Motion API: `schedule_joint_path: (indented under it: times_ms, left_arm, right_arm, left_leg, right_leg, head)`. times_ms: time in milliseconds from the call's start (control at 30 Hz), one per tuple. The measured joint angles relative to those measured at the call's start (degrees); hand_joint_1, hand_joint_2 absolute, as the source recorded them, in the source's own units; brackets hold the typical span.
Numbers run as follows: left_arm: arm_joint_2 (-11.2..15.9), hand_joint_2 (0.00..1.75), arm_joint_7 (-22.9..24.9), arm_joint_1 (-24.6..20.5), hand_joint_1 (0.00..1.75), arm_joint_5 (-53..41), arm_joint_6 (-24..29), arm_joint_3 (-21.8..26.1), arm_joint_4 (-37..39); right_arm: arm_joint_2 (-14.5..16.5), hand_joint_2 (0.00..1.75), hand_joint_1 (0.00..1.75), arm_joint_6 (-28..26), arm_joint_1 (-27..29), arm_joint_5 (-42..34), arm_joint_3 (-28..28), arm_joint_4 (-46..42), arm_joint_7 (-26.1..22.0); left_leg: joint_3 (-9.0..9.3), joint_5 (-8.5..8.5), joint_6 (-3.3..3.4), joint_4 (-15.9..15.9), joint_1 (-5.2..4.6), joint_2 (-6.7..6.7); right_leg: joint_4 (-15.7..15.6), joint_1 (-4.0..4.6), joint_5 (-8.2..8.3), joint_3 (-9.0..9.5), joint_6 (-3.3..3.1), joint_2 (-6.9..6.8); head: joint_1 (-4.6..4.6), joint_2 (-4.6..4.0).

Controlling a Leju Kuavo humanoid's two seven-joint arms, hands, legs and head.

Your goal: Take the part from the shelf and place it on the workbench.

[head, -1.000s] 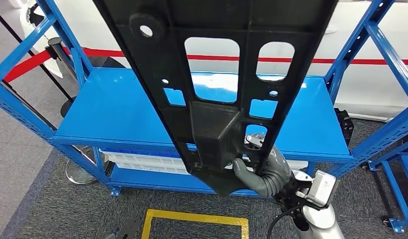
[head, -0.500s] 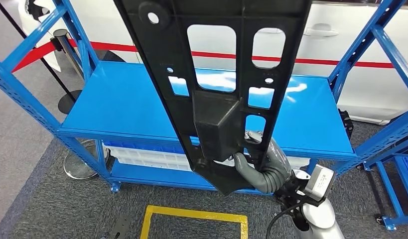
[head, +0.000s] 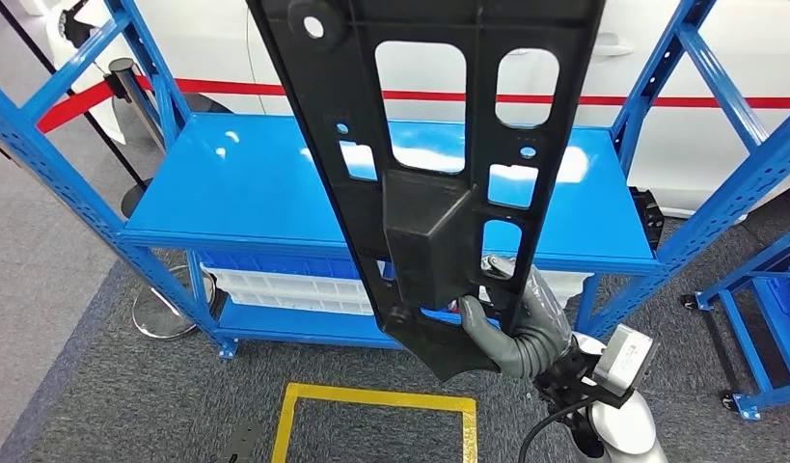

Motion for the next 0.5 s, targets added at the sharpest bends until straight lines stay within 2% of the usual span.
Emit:
schedule_joint_path:
  times_ms: [33, 67, 100, 133, 167, 200, 233, 267, 300, 400, 500]
  left_arm:
    - [0.0, 1.75, 0.0, 0.0, 0.0, 0.0, 0.0, 0.0, 0.0]
    - [0.0, 1.75, 0.0, 0.0, 0.0, 0.0, 0.0, 0.0, 0.0]
    - [0.0, 1.75, 0.0, 0.0, 0.0, 0.0, 0.0, 0.0, 0.0]
    - [0.0, 1.75, 0.0, 0.0, 0.0, 0.0, 0.0, 0.0, 0.0]
    - [0.0, 1.75, 0.0, 0.0, 0.0, -0.1, 0.0, 0.0, 0.0]
    - [0.0, 1.75, 0.1, -0.1, 0.0, -0.1, 0.0, 0.0, 0.0]
    - [0.0, 1.75, 0.1, -0.1, 0.0, -0.2, 0.0, 0.0, 0.0]
    - [0.0, 1.75, 0.1, -0.2, 0.0, -0.3, 0.0, 0.0, 0.0]
    - [0.0, 1.75, 0.1, -0.2, 0.0, -0.3, 0.0, 0.0, 0.0]
    - [0.0, 1.75, 0.1, -0.1, 0.0, -0.4, 0.0, 0.0, 0.0]
    - [0.0, 1.75, 0.1, -0.1, 0.0, -0.4, 0.0, 0.0, 0.0]
  right_arm:
    - [0.0, 1.75, 1.75, 0.0, 0.1, 0.1, 0.0, 0.0, 0.0]
    - [0.1, 1.75, 1.75, 0.0, 0.2, 0.3, -0.1, 0.0, 0.1]
    - [0.2, 1.75, 1.75, 0.0, 0.3, 0.4, -0.1, 0.0, 0.1]
    - [0.2, 1.75, 1.75, 0.0, 0.3, 0.5, -0.2, 0.0, 0.1]
    - [0.2, 1.75, 1.75, 0.0, 0.3, 0.5, -0.3, -0.1, 0.2]
    - [0.3, 1.75, 1.75, -0.1, 0.4, 0.6, -0.4, -0.1, 0.2]
    - [0.3, 1.75, 1.75, -0.1, 0.4, 0.6, -0.5, -0.3, 0.2]
    - [0.3, 1.75, 1.75, -0.1, 0.4, 0.7, -0.6, -0.4, 0.2]
    - [0.4, 1.75, 1.75, -0.1, 0.5, 0.7, -0.7, -0.6, 0.2]
    - [0.4, 1.75, 1.75, -0.1, 0.5, 0.8, -0.9, -0.7, 0.3]
    - [0.4, 1.75, 1.75, -0.1, 0.5, 0.8, -0.9, -0.7, 0.3]
  left_leg:
    - [-0.86, -2.26, -0.14, 4.0, 0.01, 0.0]
    - [-1.19, -3.21, -0.26, 7.2, 0.0, 0.0]
    - [-0.74, -2.85, -0.31, 8.8, 0.0, 0.0]
    - [0.78, -1.48, -0.29, 8.2, 0.0, 0.01]
    - [3.34, 0.01, -0.17, 5.6, 0.0, 0.01]
    - [6.56, 0.57, 0.04, 1.6, -0.04, 0.01]
    - [9.66, 0.31, 0.32, -2.8, -0.15, -0.03]
    - [11.82, -0.34, 0.62, -6.1, -0.3, -0.08]
    - [12.92, -1.03, 0.93, -8.1, -0.49, -0.13]
    - [12.77, -0.83, 1.59, -8.6, -0.78, -0.17]
    - [12.74, -0.78, 1.65, -8.6, -0.78, -0.16]
  right_leg:
    - [0.1, 0.08, 0.63, -0.91, -0.08, -0.03]
    - [0.3, 0.15, 1.27, -1.89, -0.07, -0.05]
    - [0.5, 0.2, 1.86, -2.89, 0.0, -0.06]
    - [0.8, 0.23, 2.4, -3.87, 0.11, -0.07]
    - [1.1, 0.23, 2.87, -4.77, 0.27, -0.06]
    - [1.4, 0.28, 3.28, -5.53, 0.48, -0.06]
    - [1.8, 0.34, 3.64, -6.12, 0.76, -0.06]
    - [2.1, 0.39, 4.03, -6.46, 1.07, -0.09]
    - [2.1, 0.39, 4.45, -6.64, 1.42, -0.11]
    - [2.0, 0.23, 5.35, -6.71, 2.09, -0.14]
    - [2.0, 0.23, 5.4, -6.71, 2.13, -0.14]
  head:
    - [0.01, 0.0]
    - [0.0, 0.0]
    - [0.0, 0.0]
    - [0.0, 0.0]
    - [-0.01, 0.0]
    - [-0.01, 0.0]
    - [0.01, 0.0]
    - [0.02, 0.0]
    - [0.01, 0.0]
    - [0.01, 0.0]
    - [0.02, 0.0]
